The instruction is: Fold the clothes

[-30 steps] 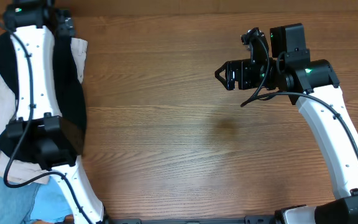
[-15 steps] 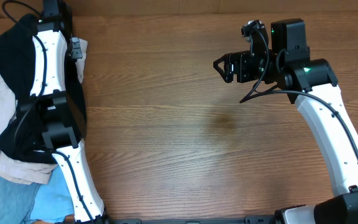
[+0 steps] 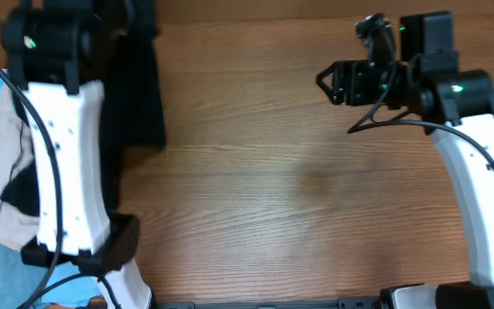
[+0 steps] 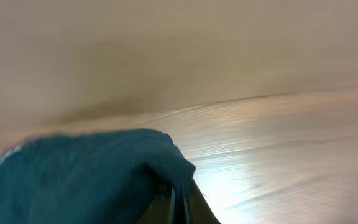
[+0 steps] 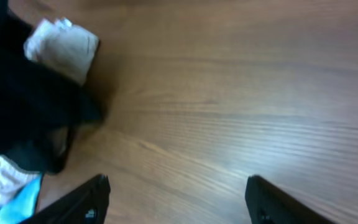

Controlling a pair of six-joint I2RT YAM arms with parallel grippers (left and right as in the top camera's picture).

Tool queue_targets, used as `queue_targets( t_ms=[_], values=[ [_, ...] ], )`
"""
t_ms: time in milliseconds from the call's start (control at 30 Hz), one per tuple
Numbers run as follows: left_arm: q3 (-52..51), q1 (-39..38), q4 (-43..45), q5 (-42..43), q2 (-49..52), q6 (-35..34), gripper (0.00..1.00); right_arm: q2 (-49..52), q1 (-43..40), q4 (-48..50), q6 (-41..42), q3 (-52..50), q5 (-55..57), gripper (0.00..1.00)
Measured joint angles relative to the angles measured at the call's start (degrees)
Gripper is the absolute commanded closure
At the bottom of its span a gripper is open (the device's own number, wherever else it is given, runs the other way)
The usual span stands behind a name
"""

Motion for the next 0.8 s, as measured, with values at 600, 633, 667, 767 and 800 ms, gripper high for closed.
queue_targets(
  t_ms=[600,633,667,767,800],
  values=[
    [-0.42,-21.64,6.78,11.76,8.76,0.0,0.96,0.68,-12.5,-12.2,-15.37,6.38,-10.58,0.16],
    [-0.42,-21.64,6.58,11.76,8.55,0.0,0.96,1.07,-12.35,-10.86,-17.18,5.29,-11.47,0.16],
    [-0.42,-21.64,6.43,11.76,8.35,0.0,0.96,1.18,-12.07,-10.58,-18.6,4.5,-12.11,0.16],
    [-0.42,-21.64,6.58,11.78,8.33,-0.04,0.96,1.05,-7.04,-4.94,-20.76,1.99,-11.69,0.19],
    [-0.42,-21.64,6.62,11.8,8.33,-0.11,0.96,1.07,-5.38,-2.8,-20.48,0.94,-10.88,0.22]
  ],
)
